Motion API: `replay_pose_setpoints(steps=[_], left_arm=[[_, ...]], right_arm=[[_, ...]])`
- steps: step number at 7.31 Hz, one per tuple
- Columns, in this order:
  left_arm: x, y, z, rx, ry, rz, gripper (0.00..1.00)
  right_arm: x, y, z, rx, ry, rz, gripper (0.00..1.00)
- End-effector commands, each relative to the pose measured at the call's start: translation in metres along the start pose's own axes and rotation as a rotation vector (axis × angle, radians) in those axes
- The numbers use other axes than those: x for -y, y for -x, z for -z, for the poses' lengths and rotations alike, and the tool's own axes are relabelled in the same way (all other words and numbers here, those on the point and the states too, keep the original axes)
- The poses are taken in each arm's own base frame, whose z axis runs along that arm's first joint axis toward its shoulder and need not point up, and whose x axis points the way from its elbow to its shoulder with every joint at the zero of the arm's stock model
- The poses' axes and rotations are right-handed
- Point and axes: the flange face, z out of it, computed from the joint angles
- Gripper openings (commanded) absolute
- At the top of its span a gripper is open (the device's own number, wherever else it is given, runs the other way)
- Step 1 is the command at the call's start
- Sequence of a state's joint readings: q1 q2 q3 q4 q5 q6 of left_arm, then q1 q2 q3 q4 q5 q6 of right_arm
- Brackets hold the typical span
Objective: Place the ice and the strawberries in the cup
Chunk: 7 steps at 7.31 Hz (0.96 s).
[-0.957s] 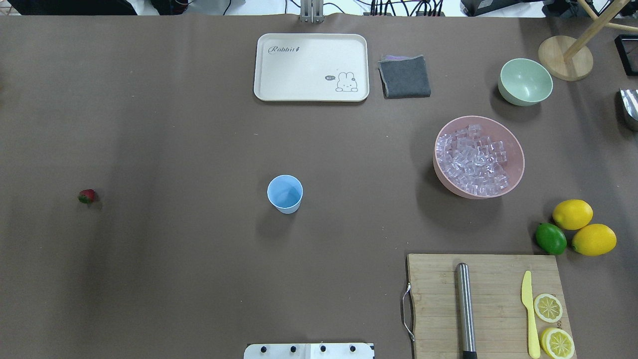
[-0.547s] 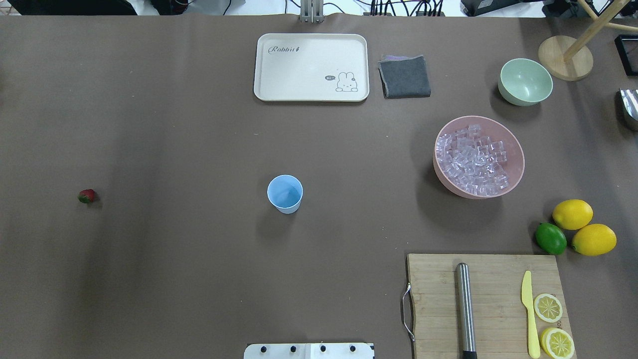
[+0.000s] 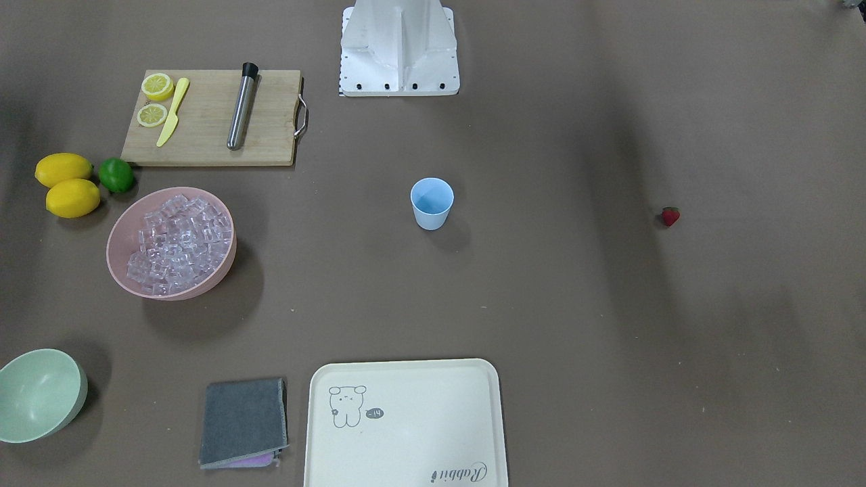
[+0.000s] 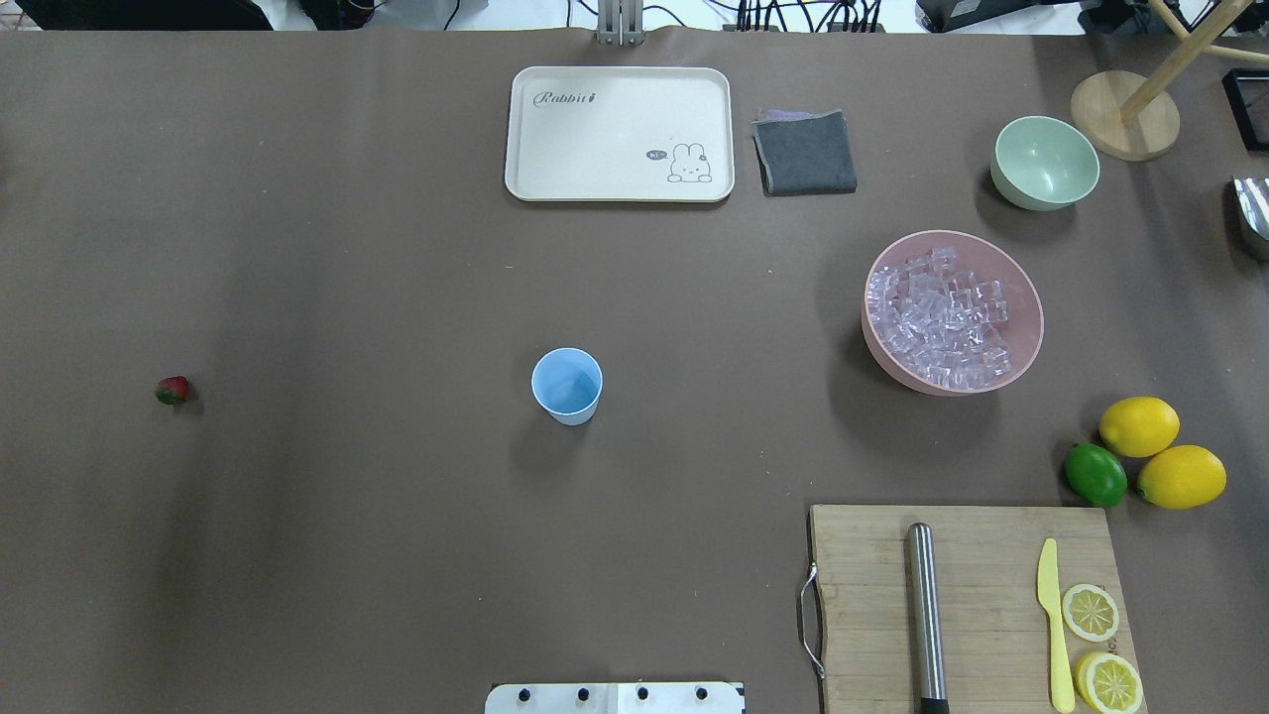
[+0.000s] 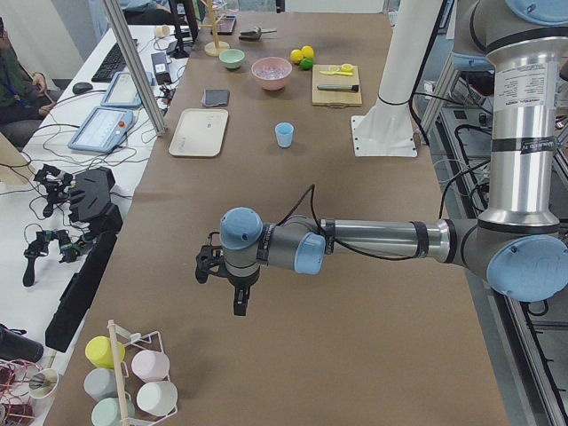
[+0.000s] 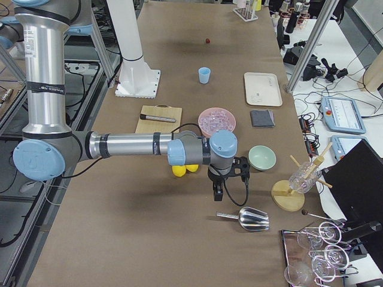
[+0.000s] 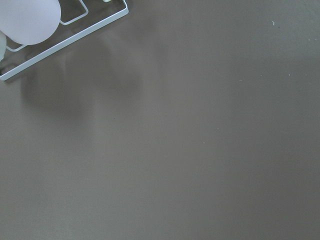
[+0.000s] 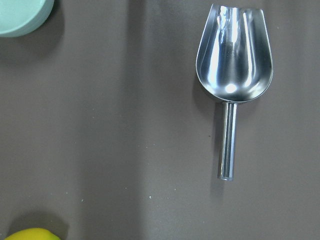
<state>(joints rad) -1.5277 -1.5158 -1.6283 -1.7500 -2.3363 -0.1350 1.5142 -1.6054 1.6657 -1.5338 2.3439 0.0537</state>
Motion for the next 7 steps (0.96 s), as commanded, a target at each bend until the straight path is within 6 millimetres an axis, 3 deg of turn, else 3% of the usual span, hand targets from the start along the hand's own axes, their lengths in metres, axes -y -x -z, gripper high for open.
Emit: replay_pose_setpoints(steps=[1,7], left_arm=[[0.0004,0.0,-0.001,0.0,0.003,0.001,0.98],[0.0019,-0.0008,-0.0006,-0.002,0.001,0.0,0.98]], right_arm=[[-0.0011,-0.0016,-0.0006,0.0,0.001,0.004,1.0],[-0.0005,0.0021,0.0021,0.0,-0.005,0.01,1.0]])
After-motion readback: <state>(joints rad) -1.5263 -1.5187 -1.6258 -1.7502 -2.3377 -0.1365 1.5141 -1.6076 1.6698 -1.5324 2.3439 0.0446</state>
